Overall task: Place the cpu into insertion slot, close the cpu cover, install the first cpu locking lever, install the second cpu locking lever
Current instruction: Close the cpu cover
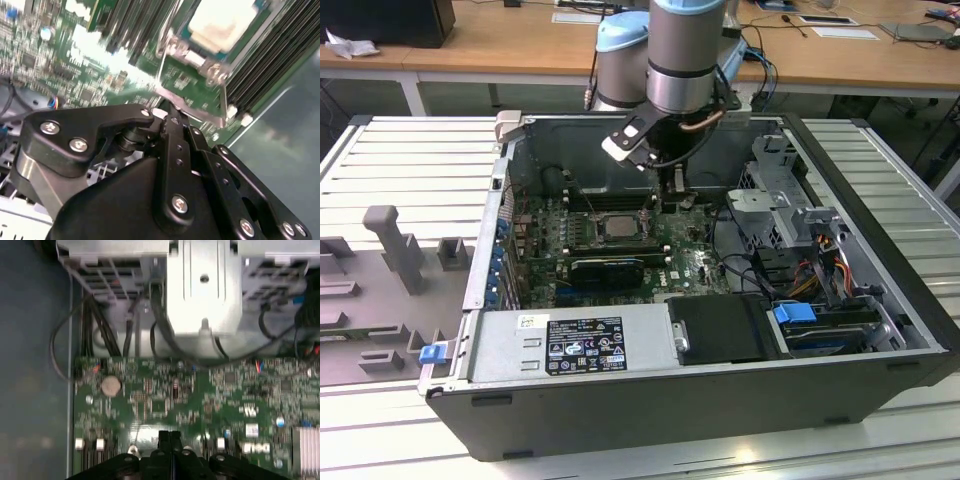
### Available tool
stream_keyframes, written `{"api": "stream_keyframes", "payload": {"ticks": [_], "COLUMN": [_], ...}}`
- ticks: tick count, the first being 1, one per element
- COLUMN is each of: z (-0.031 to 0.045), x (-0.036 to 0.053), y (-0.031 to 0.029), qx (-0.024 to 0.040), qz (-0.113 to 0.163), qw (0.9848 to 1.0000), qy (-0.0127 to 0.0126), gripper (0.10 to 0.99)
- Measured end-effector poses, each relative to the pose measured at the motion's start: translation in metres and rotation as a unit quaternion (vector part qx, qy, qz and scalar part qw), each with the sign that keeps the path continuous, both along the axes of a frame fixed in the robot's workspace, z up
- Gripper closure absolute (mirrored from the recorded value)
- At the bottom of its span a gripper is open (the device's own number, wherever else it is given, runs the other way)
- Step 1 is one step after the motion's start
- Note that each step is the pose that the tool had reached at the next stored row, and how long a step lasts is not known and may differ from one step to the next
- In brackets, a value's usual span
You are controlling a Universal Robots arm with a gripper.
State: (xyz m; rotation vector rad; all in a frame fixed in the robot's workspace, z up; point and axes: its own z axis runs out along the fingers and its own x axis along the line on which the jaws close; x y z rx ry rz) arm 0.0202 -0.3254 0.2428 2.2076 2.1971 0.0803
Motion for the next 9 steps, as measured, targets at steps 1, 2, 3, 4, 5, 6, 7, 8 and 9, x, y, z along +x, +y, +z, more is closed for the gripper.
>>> {"api": "stream_keyframes", "payload": {"ticks": [1, 2, 3, 4, 5, 6, 7, 8, 9], "z": [0.0, -0.0001, -0.0006, -0.0013, -0.0027, -0.0042, -0.006, -0.0079, -0.0098], "x": [-0.0048, -0.0094, -0.0164, -0.0207, -0.0256, -0.03, -0.0345, -0.0384, -0.0419], "y": [0.0, 0.0, 0.0001, 0.0001, 0.0001, 0.0, 0.0001, 0.0, 0.0], "qx": [0.0, 0.0002, 0.0003, 0.0004, 0.0003, 0.0002, 0.0002, 0.0002, 0.0001], "qz": [0.0, 0.0, 0.0, 0.0, 0.0, 0.0, 0.0, 0.0, 0.0], "qw": [1.0, 1.0, 1.0, 1.0, 1.0, 1.0, 1.0, 1.0, 1.0], "qy": [0.0, 0.0, -0.0001, -0.0001, -0.0001, 0.0, 0.0, 0.0, 0.0], "gripper": [0.98, 0.98, 0.98, 0.98, 0.98, 0.98, 0.98, 0.98, 0.98]}}
